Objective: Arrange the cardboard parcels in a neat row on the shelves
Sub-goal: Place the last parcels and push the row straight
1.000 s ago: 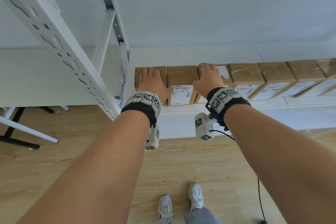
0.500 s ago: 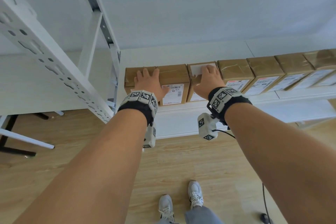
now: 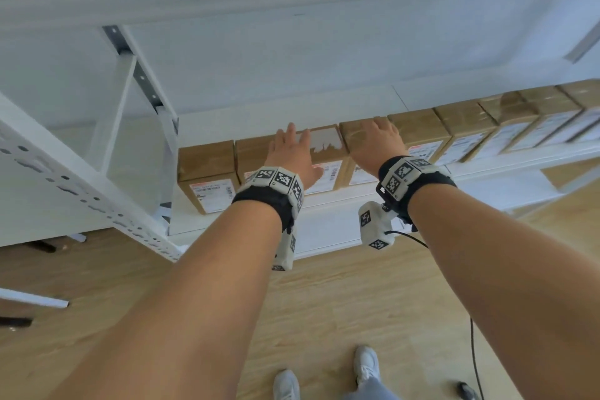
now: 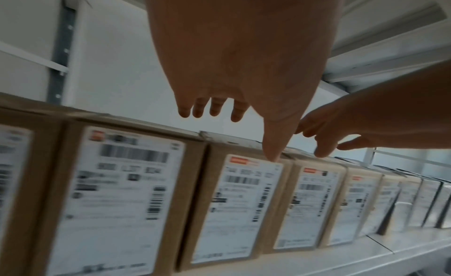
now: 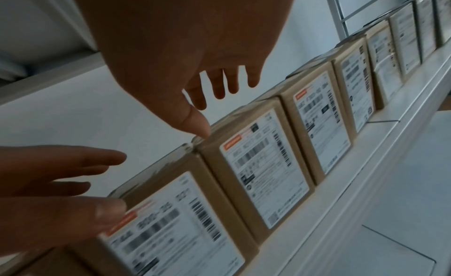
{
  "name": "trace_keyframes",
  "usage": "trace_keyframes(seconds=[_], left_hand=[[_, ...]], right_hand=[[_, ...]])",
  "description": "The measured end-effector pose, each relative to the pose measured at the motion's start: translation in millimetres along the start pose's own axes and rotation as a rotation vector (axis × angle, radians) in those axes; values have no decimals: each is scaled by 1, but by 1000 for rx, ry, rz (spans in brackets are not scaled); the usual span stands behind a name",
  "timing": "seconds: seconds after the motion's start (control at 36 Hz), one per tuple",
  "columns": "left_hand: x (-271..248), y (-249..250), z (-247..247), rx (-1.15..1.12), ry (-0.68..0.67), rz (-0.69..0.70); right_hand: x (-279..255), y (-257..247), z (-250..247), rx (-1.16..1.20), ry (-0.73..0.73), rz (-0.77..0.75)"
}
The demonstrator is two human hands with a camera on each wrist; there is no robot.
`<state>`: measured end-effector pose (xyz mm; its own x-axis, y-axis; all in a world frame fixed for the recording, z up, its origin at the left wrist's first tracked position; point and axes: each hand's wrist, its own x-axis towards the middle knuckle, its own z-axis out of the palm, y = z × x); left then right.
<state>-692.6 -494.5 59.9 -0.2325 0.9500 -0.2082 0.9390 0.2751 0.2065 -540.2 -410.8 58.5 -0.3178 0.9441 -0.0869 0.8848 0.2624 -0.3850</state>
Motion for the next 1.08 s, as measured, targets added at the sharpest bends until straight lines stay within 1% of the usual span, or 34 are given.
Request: trace_keyframes(seconds=[0.11,0.22,0.33,0.39,0.42,0.53,0.64,0.78,0.83,0.89,0.97,1.08], left_hand=[[17,37,11,32,-10,45],[34,68,19,53,-7,50],[47,90,24,93,-25,18],[50,100,26,108,-38,-25],[52,105,28,119,-21,-47],[59,115,29,136,74,-103],[64,120,30,138,77,-139],[65,122,31,153,106,-151],[66,124,29,155,106,-151],[67,128,25,170,78,-153],[75,136,20,173,53,-125],[86,153,17,138,54,-34]], right_hand=[[12,31,-15,-21,-15,-16],[26,62,-28,-74,-23,2],[37,91,-33,-103,-62,-16],[38,102,-32,-86,-97,-45],[38,106,-32,-84,-98,-61],[38,111,-30,-98,-30,-99],[39,114,-30,-81,-17,-134],[42,119,-37,-99,-25,-158],[43,120,-41,-88,-47,-161],[45,121,-47,-61,-79,-153],[48,124,-55,-1,-76,-131],[53,136,-68,28,-9,-82]])
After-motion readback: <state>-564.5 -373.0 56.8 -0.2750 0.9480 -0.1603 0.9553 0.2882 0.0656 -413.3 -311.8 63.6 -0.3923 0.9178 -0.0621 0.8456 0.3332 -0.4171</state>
